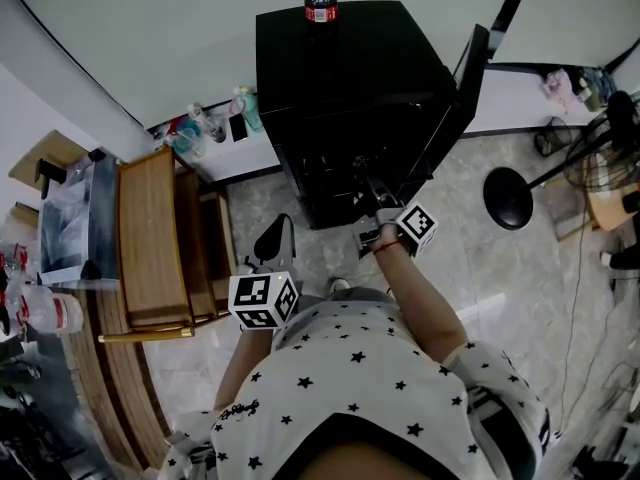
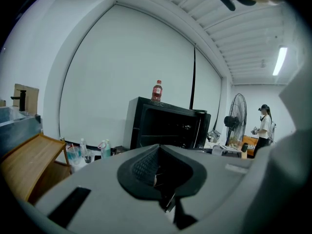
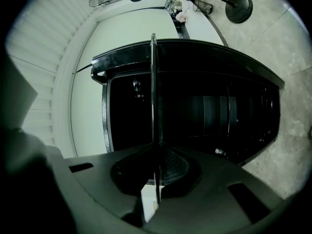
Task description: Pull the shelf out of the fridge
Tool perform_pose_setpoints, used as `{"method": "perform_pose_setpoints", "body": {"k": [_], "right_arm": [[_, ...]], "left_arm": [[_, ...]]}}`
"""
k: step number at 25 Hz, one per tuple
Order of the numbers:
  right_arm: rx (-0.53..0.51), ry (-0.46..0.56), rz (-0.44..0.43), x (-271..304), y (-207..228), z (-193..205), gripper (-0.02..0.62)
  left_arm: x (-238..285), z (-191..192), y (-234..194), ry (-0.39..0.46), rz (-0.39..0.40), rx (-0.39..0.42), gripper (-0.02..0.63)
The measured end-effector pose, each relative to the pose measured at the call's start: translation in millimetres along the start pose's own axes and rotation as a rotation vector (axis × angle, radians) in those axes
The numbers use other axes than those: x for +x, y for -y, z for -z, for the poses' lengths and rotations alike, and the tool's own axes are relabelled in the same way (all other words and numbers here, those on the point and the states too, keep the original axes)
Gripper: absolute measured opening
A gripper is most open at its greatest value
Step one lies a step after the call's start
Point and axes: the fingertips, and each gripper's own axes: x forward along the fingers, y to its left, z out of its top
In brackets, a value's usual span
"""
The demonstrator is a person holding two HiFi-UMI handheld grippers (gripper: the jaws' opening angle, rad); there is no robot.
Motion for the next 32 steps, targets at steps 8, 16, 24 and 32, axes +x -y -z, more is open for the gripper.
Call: {"method": "perform_pose_setpoints", "body": {"k": [8, 16, 24, 32], "right_arm": [[0.014, 0.002, 0.005, -11.5, -2.7, 1.7, 0.005], [0.013, -0.002, 0.012, -13.5, -0.9, 0.7, 0.005], [0.018, 0.003, 0.021, -14.5, -0.2, 0.7, 0.005], [0.003, 0.000, 0.014, -13.4, 4.2, -3.2, 0.005]], "left_arm": [[0.5, 3.4, 2.2, -0.005, -0.001, -0.006, 0.012], [4.3, 2.8, 5.2, -0.013, 0.001, 0.003, 0.012], [6.8, 1.8, 8.1, -0.017, 0.003, 0.007, 0.012], [10.2, 1.8, 9.4, -0.021, 0.009, 0.006, 0.012]]}}
